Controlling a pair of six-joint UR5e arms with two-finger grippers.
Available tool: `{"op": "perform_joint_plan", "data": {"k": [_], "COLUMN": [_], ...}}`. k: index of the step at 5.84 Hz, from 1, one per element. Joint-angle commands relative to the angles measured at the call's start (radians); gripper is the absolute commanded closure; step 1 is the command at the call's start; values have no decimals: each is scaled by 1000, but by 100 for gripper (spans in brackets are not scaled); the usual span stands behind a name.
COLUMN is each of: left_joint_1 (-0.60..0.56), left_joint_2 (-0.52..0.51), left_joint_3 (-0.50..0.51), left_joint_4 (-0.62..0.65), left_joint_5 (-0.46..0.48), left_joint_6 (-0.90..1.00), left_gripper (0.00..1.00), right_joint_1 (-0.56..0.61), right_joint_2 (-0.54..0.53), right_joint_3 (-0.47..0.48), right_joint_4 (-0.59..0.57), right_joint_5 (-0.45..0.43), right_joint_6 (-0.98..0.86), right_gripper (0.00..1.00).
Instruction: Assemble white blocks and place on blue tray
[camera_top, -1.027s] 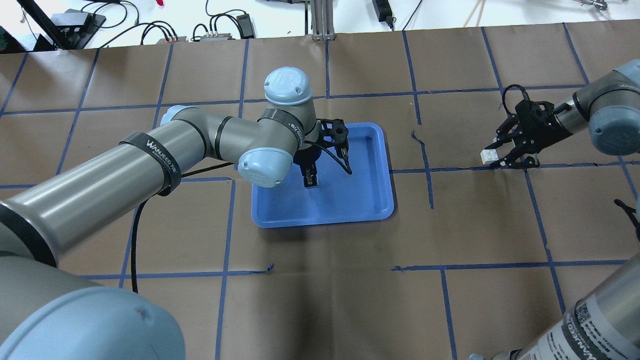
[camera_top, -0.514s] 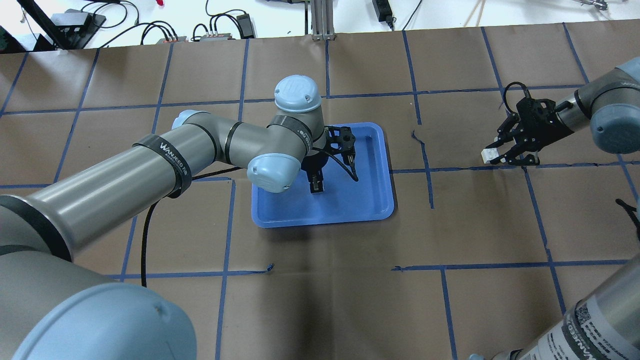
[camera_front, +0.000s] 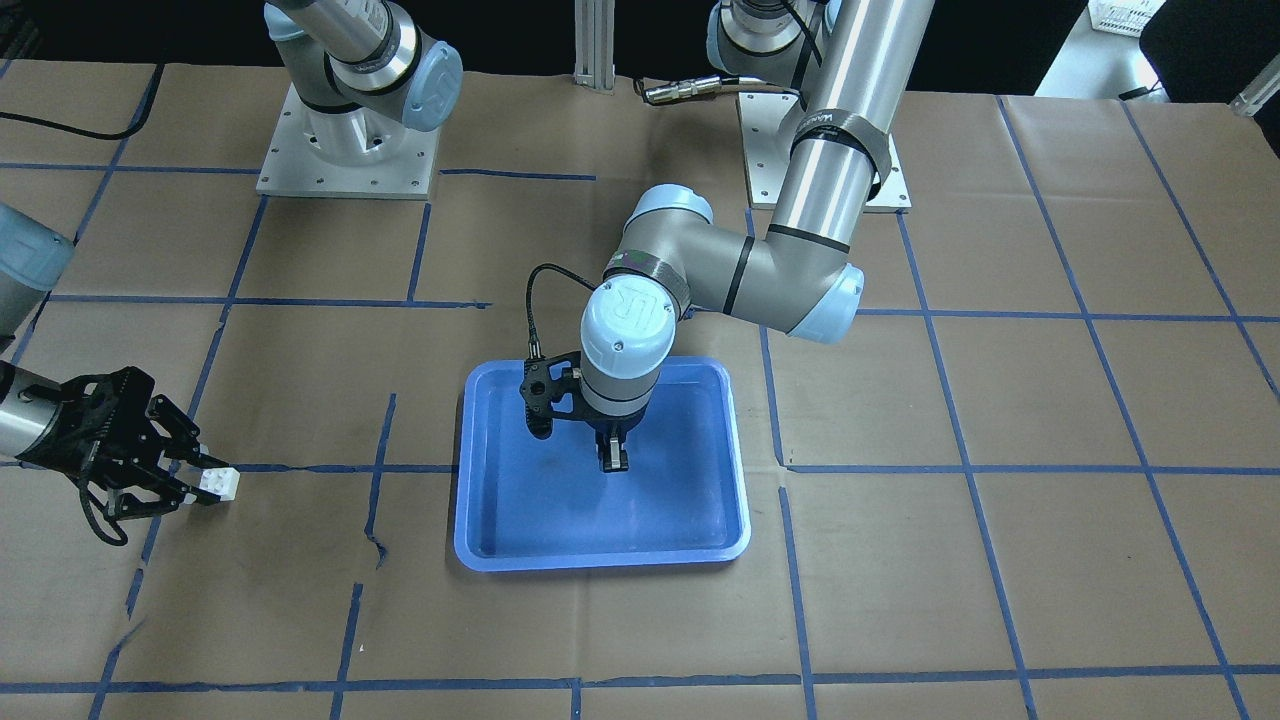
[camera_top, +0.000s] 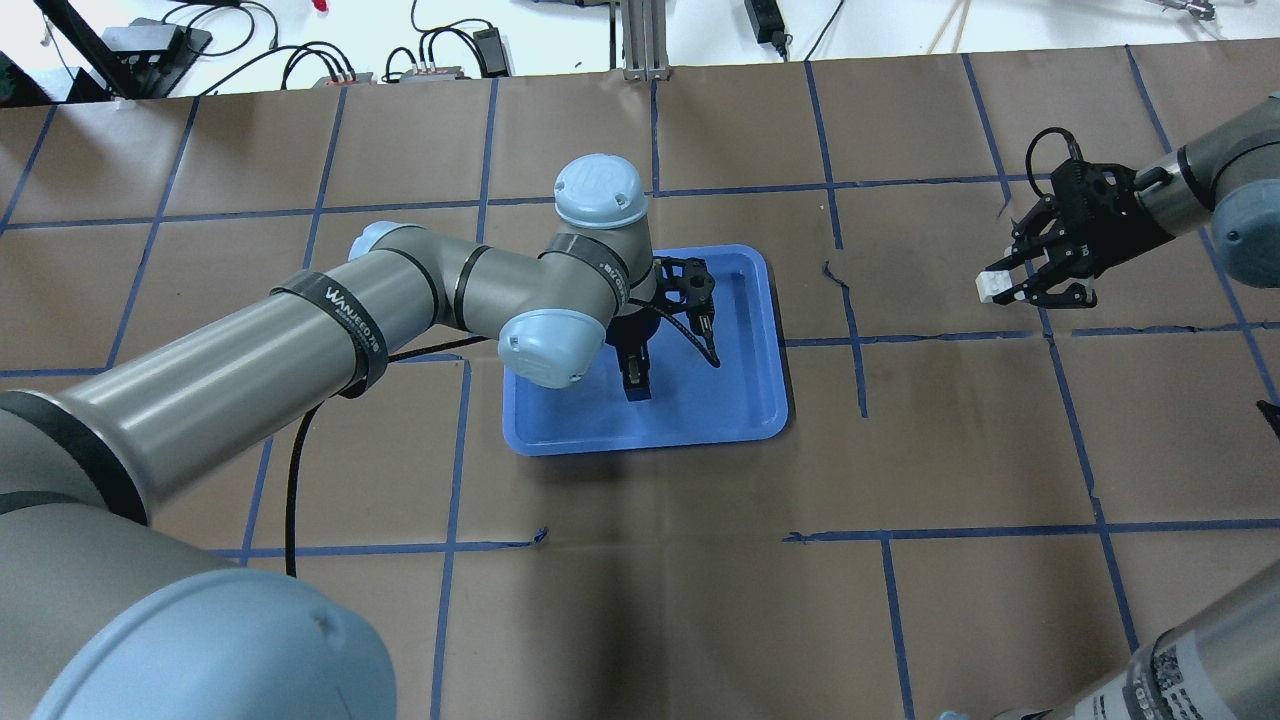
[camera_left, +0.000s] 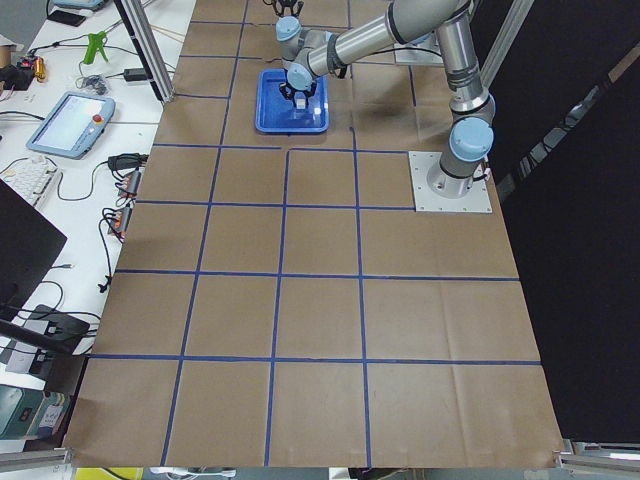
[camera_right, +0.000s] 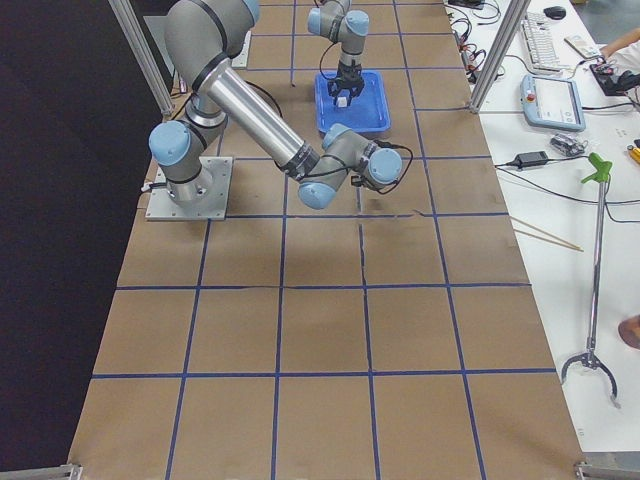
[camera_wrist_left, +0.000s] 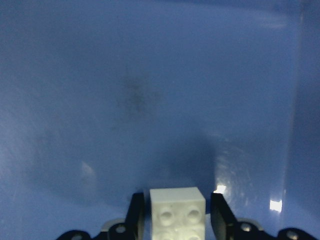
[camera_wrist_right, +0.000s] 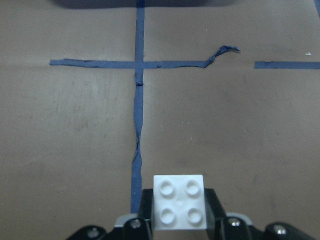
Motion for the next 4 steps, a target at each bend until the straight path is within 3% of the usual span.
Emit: {"op": "perform_joint_plan", "data": {"k": [1, 4], "left_joint_1": [0, 0], "left_joint_2": [15, 29], "left_joint_3": [0, -1], "left_joint_4": [-2, -5], "left_joint_5": [2, 7], "left_joint_6": [-1, 2], "left_gripper": [9, 1], "right_joint_1": [11, 95], "right_joint_2": [-59, -60], "right_joint_3": [3, 15], "right_joint_4": [67, 67], "right_joint_5": [30, 44], "right_joint_6": [46, 92], "right_gripper": [68, 68]}}
